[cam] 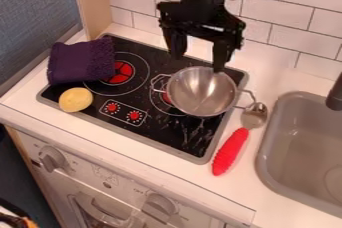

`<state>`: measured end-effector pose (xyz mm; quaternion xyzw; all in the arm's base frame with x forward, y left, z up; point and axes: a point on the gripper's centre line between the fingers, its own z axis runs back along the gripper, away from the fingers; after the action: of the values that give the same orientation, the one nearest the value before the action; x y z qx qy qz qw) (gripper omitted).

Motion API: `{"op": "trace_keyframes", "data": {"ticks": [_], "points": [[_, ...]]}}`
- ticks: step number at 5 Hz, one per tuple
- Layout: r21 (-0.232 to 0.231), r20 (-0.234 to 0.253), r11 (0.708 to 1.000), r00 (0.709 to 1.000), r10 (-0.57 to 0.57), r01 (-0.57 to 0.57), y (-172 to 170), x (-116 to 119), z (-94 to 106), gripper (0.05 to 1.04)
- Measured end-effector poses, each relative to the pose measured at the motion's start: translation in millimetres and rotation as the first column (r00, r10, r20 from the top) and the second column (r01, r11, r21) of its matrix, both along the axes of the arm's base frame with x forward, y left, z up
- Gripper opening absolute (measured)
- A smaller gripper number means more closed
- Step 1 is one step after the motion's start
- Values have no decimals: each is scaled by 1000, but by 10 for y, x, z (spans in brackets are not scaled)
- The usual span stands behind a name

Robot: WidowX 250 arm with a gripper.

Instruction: Moove the cloves in left to the top right burner

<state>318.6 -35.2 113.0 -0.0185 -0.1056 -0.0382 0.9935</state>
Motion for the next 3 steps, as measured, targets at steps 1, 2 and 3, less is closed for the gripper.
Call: {"op": "trace_keyframes", "data": {"ticks": [1, 2, 3], "points": [[6, 40, 997, 996, 80, -80, 340, 87, 152, 999], [-10, 56, 982, 980, 189, -188, 761, 192, 200, 1000], [-10, 33, 958, 957, 288, -288, 1205, 264, 98, 1000]]}}
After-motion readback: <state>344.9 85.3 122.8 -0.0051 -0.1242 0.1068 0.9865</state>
